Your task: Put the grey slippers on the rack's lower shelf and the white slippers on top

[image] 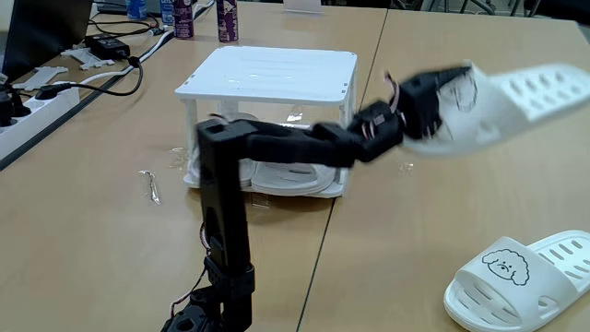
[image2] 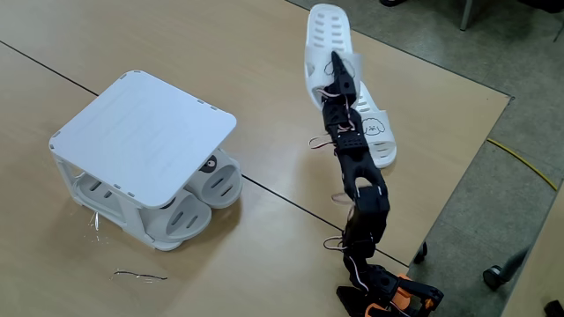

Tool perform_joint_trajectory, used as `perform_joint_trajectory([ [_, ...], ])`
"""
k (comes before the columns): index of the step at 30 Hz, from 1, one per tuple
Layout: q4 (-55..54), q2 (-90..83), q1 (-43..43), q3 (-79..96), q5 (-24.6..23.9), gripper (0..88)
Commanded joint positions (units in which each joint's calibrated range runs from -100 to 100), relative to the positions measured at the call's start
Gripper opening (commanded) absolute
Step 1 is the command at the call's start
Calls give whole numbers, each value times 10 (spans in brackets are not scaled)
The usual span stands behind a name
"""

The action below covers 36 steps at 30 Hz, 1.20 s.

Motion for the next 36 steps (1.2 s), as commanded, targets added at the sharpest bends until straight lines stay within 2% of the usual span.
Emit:
perform_joint_trajectory([
  [1,192,-199,-3,-60,4,6],
  [4,347,-256,-11,-104,4,6],
  [6,400,-283,-50,-118,4,6],
  [17,410,-321,-511,-110,4,6],
  [20,410,-306,-588,-80,4,6],
  [24,407,-207,-614,-132,4,6],
  [31,408,110,-608,-515,4,6],
  [36,409,304,-561,-736,4,6],
])
